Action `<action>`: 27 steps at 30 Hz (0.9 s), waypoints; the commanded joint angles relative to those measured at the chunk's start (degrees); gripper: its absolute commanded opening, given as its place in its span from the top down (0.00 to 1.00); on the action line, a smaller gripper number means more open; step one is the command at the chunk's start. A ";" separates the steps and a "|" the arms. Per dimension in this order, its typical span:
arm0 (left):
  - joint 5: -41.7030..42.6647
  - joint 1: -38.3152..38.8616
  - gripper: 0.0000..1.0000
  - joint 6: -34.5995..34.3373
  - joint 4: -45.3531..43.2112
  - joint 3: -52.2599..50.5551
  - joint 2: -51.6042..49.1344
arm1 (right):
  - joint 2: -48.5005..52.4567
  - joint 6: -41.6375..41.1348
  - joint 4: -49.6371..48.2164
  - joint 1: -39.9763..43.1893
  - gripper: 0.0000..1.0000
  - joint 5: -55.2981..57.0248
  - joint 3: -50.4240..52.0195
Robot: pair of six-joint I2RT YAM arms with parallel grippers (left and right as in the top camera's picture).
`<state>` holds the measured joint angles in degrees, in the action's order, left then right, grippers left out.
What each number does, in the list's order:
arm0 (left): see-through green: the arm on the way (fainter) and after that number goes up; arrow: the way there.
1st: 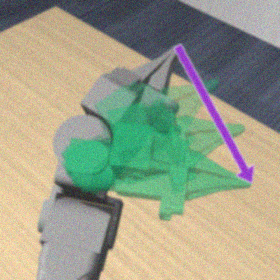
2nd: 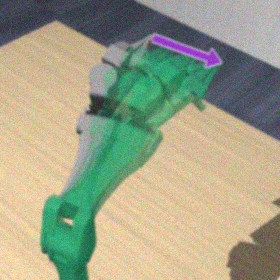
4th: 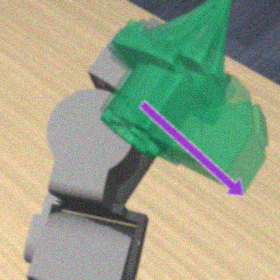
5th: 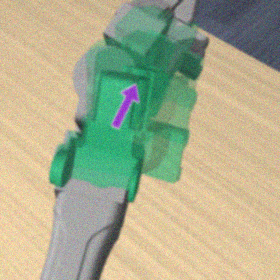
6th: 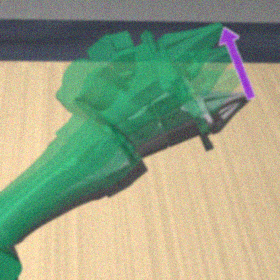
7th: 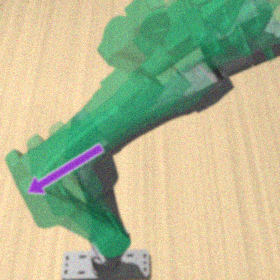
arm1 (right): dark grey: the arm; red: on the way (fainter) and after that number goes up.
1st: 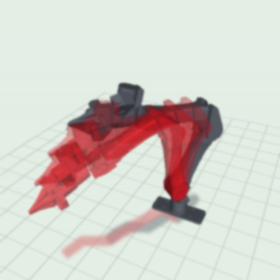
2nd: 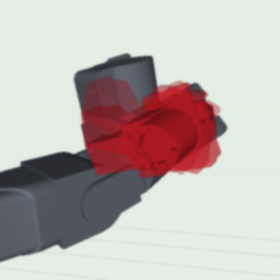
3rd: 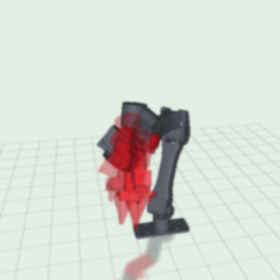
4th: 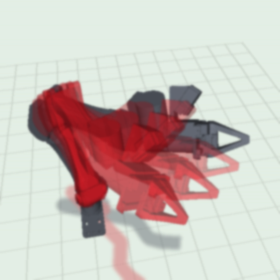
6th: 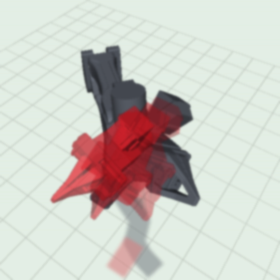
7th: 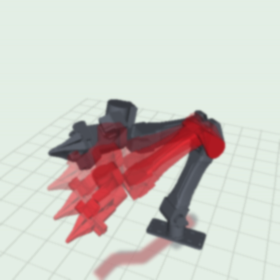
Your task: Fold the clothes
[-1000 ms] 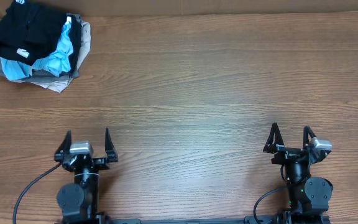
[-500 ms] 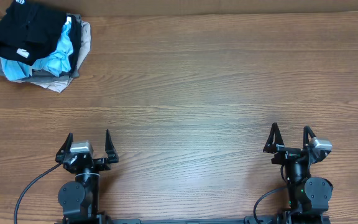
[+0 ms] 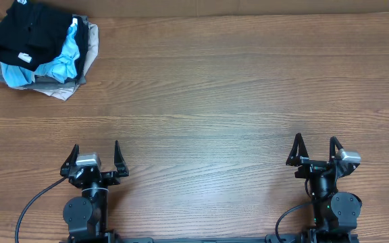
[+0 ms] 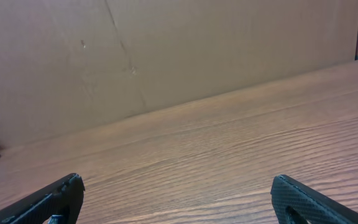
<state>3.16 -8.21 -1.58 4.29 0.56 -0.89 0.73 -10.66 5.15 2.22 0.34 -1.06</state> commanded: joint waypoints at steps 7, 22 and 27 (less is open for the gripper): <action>-0.66 0.52 0.00 -0.76 -0.02 -0.28 0.63 | -0.57 0.04 -0.37 0.04 0.00 0.02 0.61; -0.66 0.52 0.00 -0.76 -0.02 -0.28 0.63 | -0.57 0.04 -0.37 0.04 0.00 0.02 0.61; -0.66 0.52 0.00 -0.76 -0.02 -0.28 0.63 | -0.57 0.04 -0.37 0.04 0.00 0.02 0.61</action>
